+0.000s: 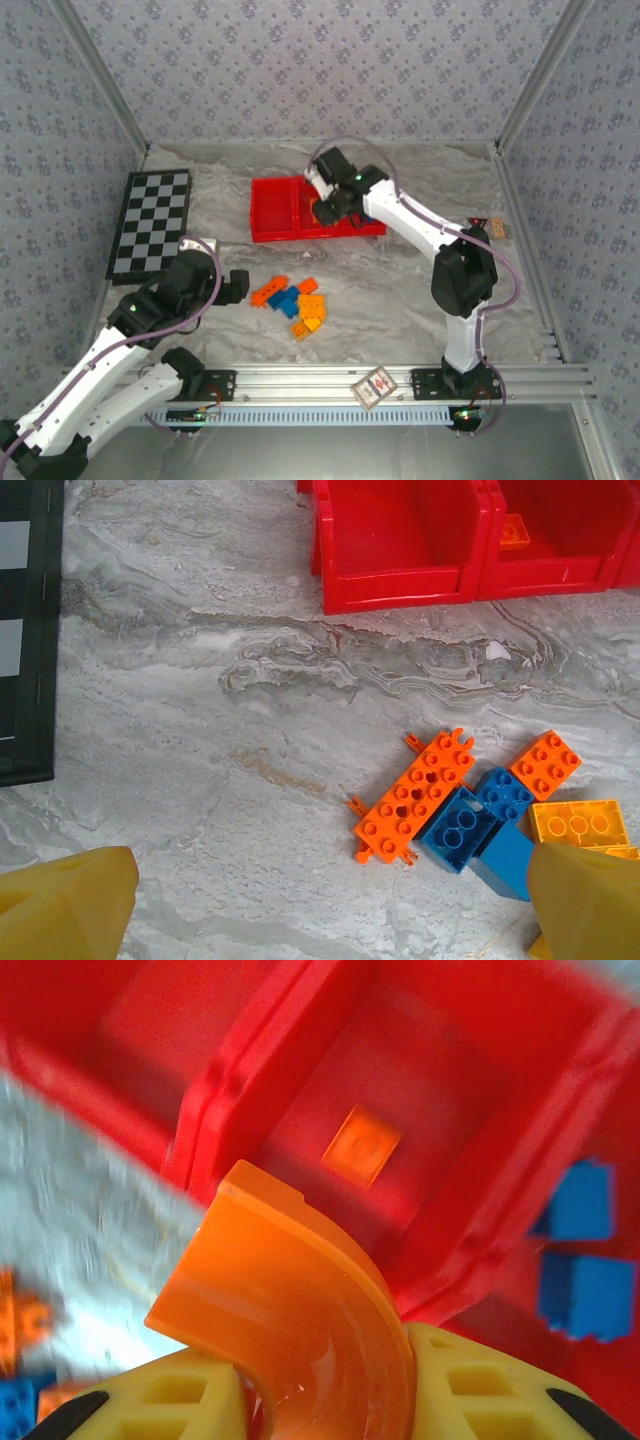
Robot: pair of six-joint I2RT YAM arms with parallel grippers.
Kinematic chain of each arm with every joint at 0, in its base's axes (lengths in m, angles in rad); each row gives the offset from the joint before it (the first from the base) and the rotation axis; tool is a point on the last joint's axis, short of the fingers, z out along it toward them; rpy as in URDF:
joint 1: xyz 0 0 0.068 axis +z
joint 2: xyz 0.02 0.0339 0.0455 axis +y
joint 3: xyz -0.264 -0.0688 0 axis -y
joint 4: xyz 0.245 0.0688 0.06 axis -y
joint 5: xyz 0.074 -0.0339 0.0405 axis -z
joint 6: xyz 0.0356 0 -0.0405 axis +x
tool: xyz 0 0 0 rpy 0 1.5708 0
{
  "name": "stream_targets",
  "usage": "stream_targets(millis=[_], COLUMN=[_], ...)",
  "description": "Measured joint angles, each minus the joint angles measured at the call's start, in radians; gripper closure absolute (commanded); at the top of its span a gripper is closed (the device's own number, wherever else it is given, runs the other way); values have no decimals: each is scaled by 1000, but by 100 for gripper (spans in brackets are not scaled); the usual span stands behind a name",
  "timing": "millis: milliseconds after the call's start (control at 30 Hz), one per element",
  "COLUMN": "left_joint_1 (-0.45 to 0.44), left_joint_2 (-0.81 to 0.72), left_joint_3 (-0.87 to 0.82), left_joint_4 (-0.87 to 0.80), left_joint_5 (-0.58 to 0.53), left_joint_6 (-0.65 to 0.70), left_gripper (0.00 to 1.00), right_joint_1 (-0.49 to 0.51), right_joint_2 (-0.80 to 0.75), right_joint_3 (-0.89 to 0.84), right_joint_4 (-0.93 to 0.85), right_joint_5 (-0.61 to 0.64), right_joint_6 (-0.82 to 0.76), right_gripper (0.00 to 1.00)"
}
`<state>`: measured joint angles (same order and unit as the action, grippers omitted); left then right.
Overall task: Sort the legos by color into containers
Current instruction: Place the lego in the container.
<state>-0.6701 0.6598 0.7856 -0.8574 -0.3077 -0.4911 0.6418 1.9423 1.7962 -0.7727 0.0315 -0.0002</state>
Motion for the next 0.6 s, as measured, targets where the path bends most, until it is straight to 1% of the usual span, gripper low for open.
stream_targets(millis=[67, 200, 400, 567, 600], left_joint_1=[0, -2, -6, -6, -6], left_joint_2=[0, -5, -5, -5, -5], left_joint_3=[0, -1, -5, -5, -5], left_joint_4=[0, 0, 0, 0, 0], left_joint_5=[0, 0, 0, 0, 0], left_joint_6=[0, 0, 0, 0, 0], left_gripper=[0, 0, 0, 0, 0], right_joint_1=[-30, -75, -77, -76, -77], right_joint_2=[35, 152, 324, 397, 406], right_joint_3=[74, 215, 372, 430, 435], right_joint_4=[9, 14, 13, 29, 31], right_joint_5=[-10, -29, -68, -108, -116], right_joint_6=[36, 101, 176, 234, 248], right_gripper=[65, 65, 64, 57, 55])
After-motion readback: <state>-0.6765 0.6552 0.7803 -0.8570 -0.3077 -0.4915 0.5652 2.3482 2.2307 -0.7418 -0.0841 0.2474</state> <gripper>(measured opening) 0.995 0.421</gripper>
